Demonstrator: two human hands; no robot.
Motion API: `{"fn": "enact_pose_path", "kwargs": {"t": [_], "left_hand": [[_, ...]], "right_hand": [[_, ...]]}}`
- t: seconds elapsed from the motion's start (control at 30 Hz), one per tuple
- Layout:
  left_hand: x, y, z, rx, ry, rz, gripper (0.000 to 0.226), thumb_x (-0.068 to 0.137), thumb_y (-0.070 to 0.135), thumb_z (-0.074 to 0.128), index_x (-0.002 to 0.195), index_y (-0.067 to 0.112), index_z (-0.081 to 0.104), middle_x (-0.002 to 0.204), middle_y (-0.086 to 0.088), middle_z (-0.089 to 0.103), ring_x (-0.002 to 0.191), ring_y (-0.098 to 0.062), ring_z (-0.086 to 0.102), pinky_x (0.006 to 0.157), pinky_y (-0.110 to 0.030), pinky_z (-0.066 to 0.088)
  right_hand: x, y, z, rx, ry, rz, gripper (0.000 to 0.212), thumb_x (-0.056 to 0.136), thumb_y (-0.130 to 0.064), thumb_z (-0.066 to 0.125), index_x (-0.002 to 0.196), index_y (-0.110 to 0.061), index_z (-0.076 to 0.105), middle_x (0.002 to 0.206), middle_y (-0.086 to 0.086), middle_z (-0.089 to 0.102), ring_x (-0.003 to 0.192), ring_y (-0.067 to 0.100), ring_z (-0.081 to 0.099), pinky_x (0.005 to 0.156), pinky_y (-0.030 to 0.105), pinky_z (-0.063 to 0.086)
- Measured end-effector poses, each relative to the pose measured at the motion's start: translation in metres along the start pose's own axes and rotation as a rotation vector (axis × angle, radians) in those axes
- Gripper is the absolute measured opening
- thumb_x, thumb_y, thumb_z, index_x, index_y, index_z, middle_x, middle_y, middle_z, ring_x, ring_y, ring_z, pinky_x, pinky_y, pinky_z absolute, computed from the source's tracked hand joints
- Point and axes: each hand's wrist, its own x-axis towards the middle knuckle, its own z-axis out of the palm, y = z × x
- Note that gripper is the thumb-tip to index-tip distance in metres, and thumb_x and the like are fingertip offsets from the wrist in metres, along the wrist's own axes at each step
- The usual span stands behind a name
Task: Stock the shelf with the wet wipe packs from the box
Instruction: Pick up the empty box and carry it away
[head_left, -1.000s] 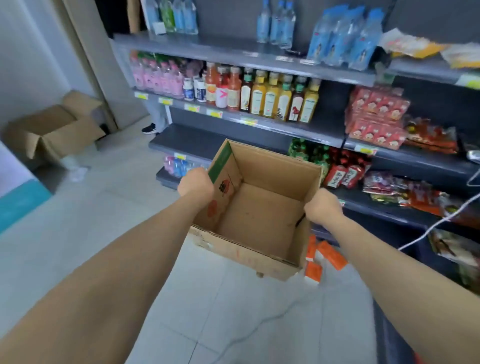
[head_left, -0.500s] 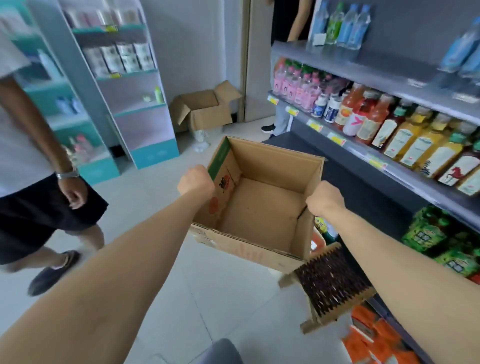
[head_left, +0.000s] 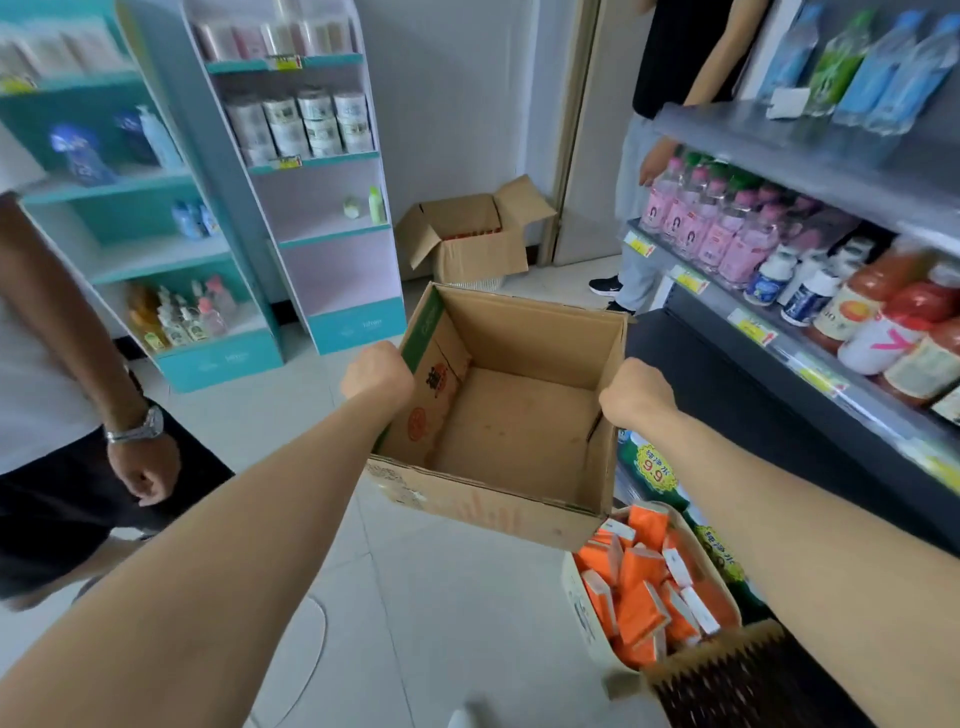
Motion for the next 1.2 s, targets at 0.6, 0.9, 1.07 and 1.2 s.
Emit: {"fn": "enact_pose_path", "kwargs": {"t": [0.6,0.9,1.07,1.2], "left_hand": [[0.263,0.018,-0.005,-0.025,0.072,-0.322,0.017,0.093,0.009,0.048,0.107,0.003,0.056,0.105,-0.015,0.062,0.100,-0.033,0.062,0.085,-0.041,0.055],[0.436,-0.003,0.005,-0.028,0.043,-0.428,0.013,0.095,0.019,0.050,0.102,0.009,0.054,0.096,-0.012,0.060,0.092,-0.027,0.063,0.083,-0.038,0.056],[0.534,-0.008,0.022,-0.013,-0.013,-0.445,0.011,0.094,0.019,0.054,0.091,0.011,0.047,0.092,-0.011,0.057,0.089,-0.026,0.063,0.078,-0.034,0.054],[0.613,-0.005,0.040,-0.039,-0.056,-0.491,0.011,0.095,0.021,0.052,0.092,0.012,0.047,0.092,-0.011,0.057,0.086,-0.025,0.062,0.071,-0.032,0.052]], "right_hand": [[0.302,-0.190,0.026,-0.112,-0.104,-0.285,0.010,0.088,-0.001,0.048,0.094,-0.004,0.055,0.088,0.011,0.051,0.080,0.029,0.052,0.065,0.028,0.039],[0.449,-0.316,0.079,-0.165,-0.157,-0.314,0.012,0.086,0.003,0.047,0.090,-0.005,0.054,0.088,0.011,0.051,0.085,0.031,0.054,0.067,0.027,0.039],[0.534,-0.371,0.117,-0.156,-0.233,-0.284,0.012,0.084,0.005,0.048,0.081,-0.006,0.049,0.105,0.016,0.061,0.089,0.032,0.057,0.066,0.026,0.037],[0.609,-0.407,0.145,-0.159,-0.286,-0.275,0.024,0.085,0.004,0.049,0.107,-0.001,0.056,0.122,0.018,0.056,0.092,0.031,0.056,0.066,0.026,0.036]]}}
